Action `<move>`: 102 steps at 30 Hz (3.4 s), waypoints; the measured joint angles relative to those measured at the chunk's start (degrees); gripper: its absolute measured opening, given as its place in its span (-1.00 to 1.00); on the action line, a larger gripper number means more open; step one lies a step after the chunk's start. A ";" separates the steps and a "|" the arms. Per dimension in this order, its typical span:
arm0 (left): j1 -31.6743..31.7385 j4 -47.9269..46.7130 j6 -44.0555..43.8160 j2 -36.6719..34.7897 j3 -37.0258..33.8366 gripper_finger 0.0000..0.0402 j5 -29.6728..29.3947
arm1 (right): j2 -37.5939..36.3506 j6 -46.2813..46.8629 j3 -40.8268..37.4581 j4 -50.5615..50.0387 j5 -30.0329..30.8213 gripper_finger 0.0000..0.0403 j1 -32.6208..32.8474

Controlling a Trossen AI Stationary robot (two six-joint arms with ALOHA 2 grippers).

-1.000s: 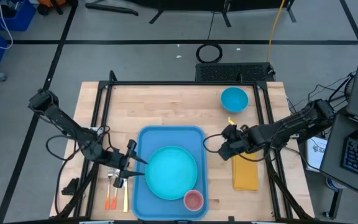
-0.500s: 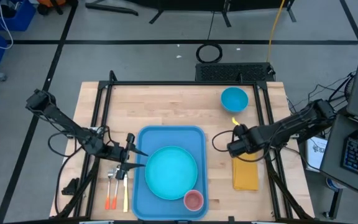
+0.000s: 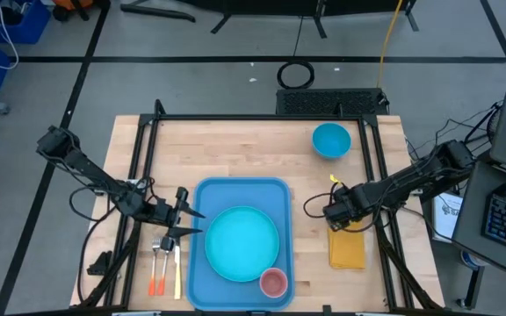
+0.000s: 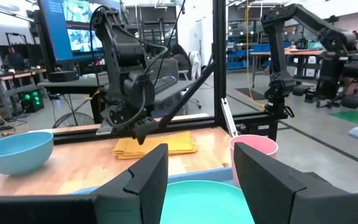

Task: Set up tray
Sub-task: Put the yellow napkin to the left of the blue plate on the blue serving tray

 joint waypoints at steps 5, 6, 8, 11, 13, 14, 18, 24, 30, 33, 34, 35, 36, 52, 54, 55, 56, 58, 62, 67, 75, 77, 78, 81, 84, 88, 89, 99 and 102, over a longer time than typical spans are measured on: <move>0.00 -0.13 -0.15 0.00 0.00 -0.06 0.00 | 0.00 0.21 -3.10 7.26 -1.36 -0.05 0.21; 0.00 -0.15 -0.15 0.00 0.00 -0.06 0.00 | 0.01 0.26 -3.65 9.43 -1.38 -0.05 0.22; 0.00 -0.13 -0.15 0.00 0.00 -0.06 0.00 | -0.15 0.64 -4.71 12.99 -1.64 -0.05 0.14; 0.00 -0.15 -0.15 0.00 0.00 -0.06 -0.02 | -0.24 2.29 -5.65 20.57 -0.67 -0.05 0.01; 0.00 -0.19 -0.15 0.02 0.02 -0.06 -0.04 | -0.15 3.01 -6.12 24.73 1.26 -0.05 -0.32; 0.00 -0.17 -0.15 0.02 0.02 -0.06 -0.04 | -0.15 3.20 -6.25 26.14 1.78 -0.05 -0.55; 0.00 -0.19 -0.85 0.02 0.02 -0.06 -0.04 | -0.11 4.05 -6.40 32.06 3.54 -0.05 -1.25; 0.00 -0.30 -1.36 0.02 0.04 -0.06 -0.04 | -0.81 0.38 -6.55 36.01 4.91 -0.05 -1.74; 0.00 -0.37 -1.42 0.02 0.04 -0.06 -0.02 | -2.86 -0.87 -6.59 33.23 6.67 -0.05 -1.77; 0.00 -0.67 -1.42 0.04 0.07 -0.06 -0.02 | -4.22 -1.50 -6.59 33.17 7.53 -0.05 -1.97; 0.00 -0.69 -1.42 0.04 0.07 -0.06 -0.02 | -4.89 -1.74 -6.59 33.18 8.10 -0.05 -1.98; 0.00 -0.75 -1.42 0.04 0.07 -0.06 -0.02 | -5.66 -1.89 -6.59 33.18 8.49 -0.05 -1.98; 0.00 -0.78 -1.42 0.04 0.07 -0.06 -0.02 | -6.37 -1.97 -6.56 32.89 9.41 -0.05 -1.98; 0.00 -0.92 -1.40 0.04 0.07 -0.06 -0.04 | -9.92 0.50 -6.49 15.21 13.88 -0.14 -5.69; 0.00 -0.96 -1.40 0.04 0.07 -0.06 -0.02 | -9.90 -0.75 -6.51 15.13 13.86 -0.13 -6.56; -0.02 -0.96 -1.40 0.04 0.07 -0.06 -0.02 | -9.91 -1.55 -6.56 15.31 13.84 -0.13 -7.02; 0.00 -1.00 -1.41 0.04 0.07 -0.06 -0.02 | -9.92 -2.11 -6.79 15.68 13.62 -0.12 -7.53; 0.00 -1.07 -1.44 0.04 0.07 -0.06 -0.02 | -9.92 -2.85 -8.05 17.28 12.10 -0.10 -8.57; -0.02 -1.13 -1.50 0.04 0.07 -0.06 -0.02 | -10.07 -3.53 -12.22 23.28 9.49 -0.03 -9.87; -0.02 -1.35 -1.66 0.04 0.07 -0.06 -0.02 | -10.19 -4.46 -15.27 27.24 9.23 0.04 -10.03; 0.00 -1.81 -1.86 0.04 0.09 -0.06 -0.09 | -13.91 -6.09 -15.51 28.88 8.23 0.03 -10.03; -0.02 -1.81 -1.90 0.04 0.09 -0.06 -0.09 | -15.16 -6.44 -15.65 29.40 7.92 0.02 -10.03; -0.02 -1.81 -1.90 0.04 0.09 -0.06 -0.09 | -15.71 -6.76 -15.67 29.61 7.79 0.01 -10.03; -0.02 -1.92 -1.92 0.04 0.09 -0.06 -0.11 | -16.54 -7.74 -15.76 32.47 6.33 0.01 -10.01; -0.02 -1.95 -1.97 0.04 0.09 -0.06 -0.11 | -16.44 -9.18 -16.52 37.91 5.20 0.01 -9.99; -0.01 -2.03 -2.10 0.04 0.09 -0.06 -0.13 | -16.17 -8.99 -18.89 44.94 4.13 0.01 -9.98; -0.01 -2.05 -2.18 0.04 0.09 -0.06 -0.13 | -16.13 -8.92 -19.37 45.04 4.04 0.01 -9.98; 0.00 -2.39 -2.34 0.04 0.09 -0.06 -0.29 | -16.43 -10.20 -23.44 50.49 3.21 0.01 -10.00; 0.00 -2.55 -2.36 0.04 0.09 -0.06 -0.70 | -16.18 -12.11 -23.64 53.96 2.17 0.01 -9.98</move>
